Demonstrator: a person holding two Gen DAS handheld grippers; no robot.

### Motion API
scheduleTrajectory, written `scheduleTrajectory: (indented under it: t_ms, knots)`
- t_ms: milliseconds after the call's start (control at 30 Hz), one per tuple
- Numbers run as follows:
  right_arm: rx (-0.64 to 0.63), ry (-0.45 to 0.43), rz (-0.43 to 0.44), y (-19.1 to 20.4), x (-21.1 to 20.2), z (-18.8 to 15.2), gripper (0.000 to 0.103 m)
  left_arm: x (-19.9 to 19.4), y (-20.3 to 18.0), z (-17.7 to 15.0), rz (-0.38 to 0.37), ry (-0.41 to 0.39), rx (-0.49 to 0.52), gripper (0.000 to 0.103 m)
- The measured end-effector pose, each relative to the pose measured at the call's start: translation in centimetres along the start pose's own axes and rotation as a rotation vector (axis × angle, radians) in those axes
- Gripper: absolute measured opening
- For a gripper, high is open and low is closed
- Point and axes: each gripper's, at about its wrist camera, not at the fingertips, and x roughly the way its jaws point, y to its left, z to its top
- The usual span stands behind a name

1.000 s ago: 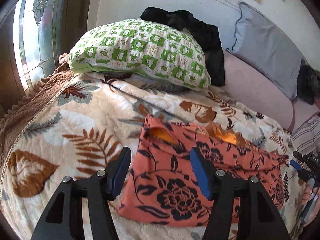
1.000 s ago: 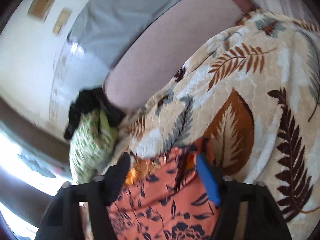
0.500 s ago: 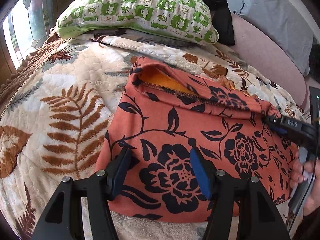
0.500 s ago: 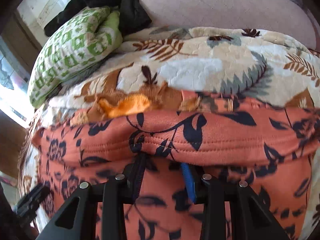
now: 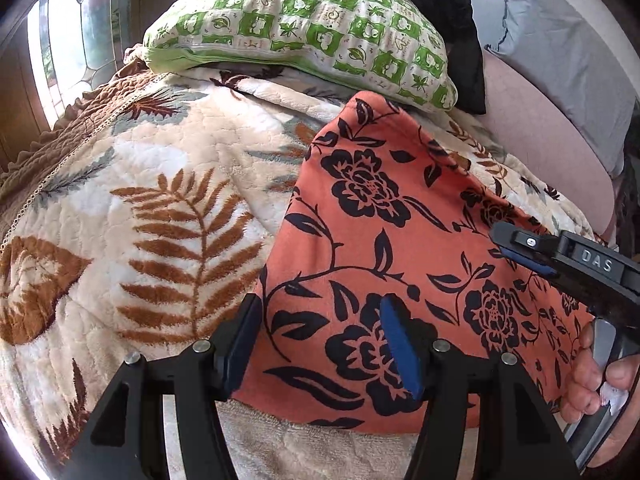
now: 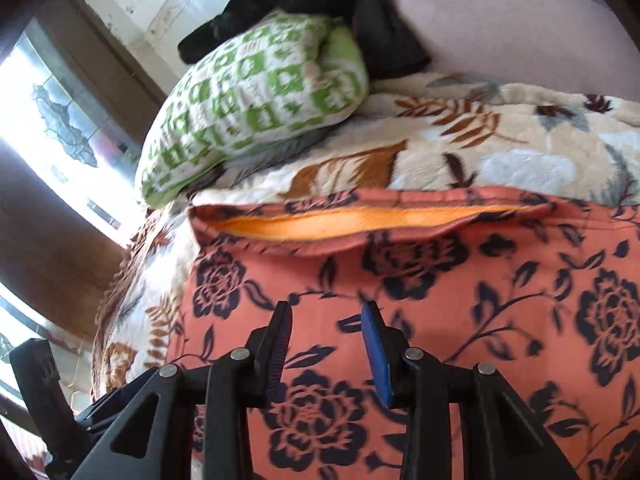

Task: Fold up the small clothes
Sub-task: 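Lower the folded hem onto the dress and open both tools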

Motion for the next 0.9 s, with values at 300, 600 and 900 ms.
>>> scheduleTrajectory:
  t_ms: [300, 600, 900]
  knots:
    - [0.141, -0.007, -0.057, 0.3, 9.3, 5.0, 0.04, 0.9, 0.3, 0.2, 0.005, 0.032, 0.028, 0.062]
    - [0.139, -0.137, -0.097, -2.9, 1.4, 3.5, 0.04, 0.5, 0.6, 0.7, -0.01, 0.014, 0.001, 0.062]
    - [0.16, -0.198, -0.325, -11.6, -11.9, -6.6, 0.04, -1.0, -3.8, -0.6, 0.055, -0.059, 0.186, 0.085]
